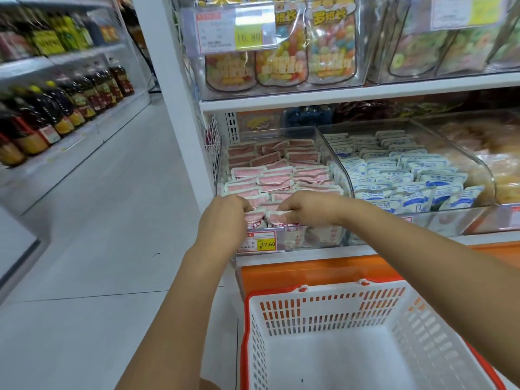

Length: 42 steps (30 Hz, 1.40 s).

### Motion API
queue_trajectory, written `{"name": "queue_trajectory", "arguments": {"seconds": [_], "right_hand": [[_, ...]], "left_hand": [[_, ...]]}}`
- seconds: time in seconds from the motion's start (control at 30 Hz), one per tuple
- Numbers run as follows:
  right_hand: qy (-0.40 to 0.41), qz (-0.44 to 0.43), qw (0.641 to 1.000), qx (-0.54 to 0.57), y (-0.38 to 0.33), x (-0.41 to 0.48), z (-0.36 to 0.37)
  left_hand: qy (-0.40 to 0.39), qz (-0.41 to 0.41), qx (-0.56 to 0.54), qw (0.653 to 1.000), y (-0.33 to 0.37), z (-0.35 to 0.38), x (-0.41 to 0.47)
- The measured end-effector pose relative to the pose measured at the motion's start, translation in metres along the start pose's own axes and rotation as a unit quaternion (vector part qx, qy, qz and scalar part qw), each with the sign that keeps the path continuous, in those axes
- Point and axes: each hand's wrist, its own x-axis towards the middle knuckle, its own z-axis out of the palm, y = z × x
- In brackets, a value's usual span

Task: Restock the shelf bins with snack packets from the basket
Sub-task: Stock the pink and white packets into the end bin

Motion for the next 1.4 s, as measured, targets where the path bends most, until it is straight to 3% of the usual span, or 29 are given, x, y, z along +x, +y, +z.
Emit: {"name": "queue_trajectory", "arguments": {"seconds": [0.2,0.47,0.57,0.67,0.77,0.9,1.07,1.17,1.23,1.4], "right_hand": [[0.181,-0.018,0.982,-0.049,0.001,-0.022,0.012],[0.08,0.06,0.992,-0.076,-0.014,0.005,-0.013],[0.059,0.046,0.996,-0.056,-0.012,-0.01,-0.015],[0.15,0.006,0.988,0.019,-0.008,-0.023,-0.014],[0.252,-0.031,0.967,-0.014,-0.006,-0.01,-0.008],[0.192,-0.029,0.979,-0.061,-0.004,0.014,-0.002],[0.276,0.015,0.961,-0.003,-0.012,0.065,-0.029],[0.21,0.05,0.976,-0.027,-0.014,0.103,-0.037],[0.173,0.046,0.983,-0.036,-0.015,0.119,-0.035],[0.195,-0.002,0.98,-0.026,-0.02,0.136,-0.025]], "left_hand": [[0.006,-0.01,0.003,1.0,-0.002,0.003,0.001],[0.001,-0.022,0.02,1.0,0.005,0.006,0.002],[0.058,-0.011,-0.001,0.998,0.013,0.007,-0.007],[0.127,0.025,-0.026,0.991,0.019,0.013,-0.008],[0.046,0.025,-0.003,0.999,0.02,0.019,0.002],[-0.004,0.021,0.077,0.997,0.016,0.024,0.009],[-0.003,0.023,0.113,0.993,0.014,0.032,0.011],[0.008,0.015,0.117,0.993,0.014,0.032,0.008],[0.017,0.008,0.122,0.992,0.013,0.032,0.006],[0.015,-0.006,0.13,0.991,0.018,0.032,0.008]]}}
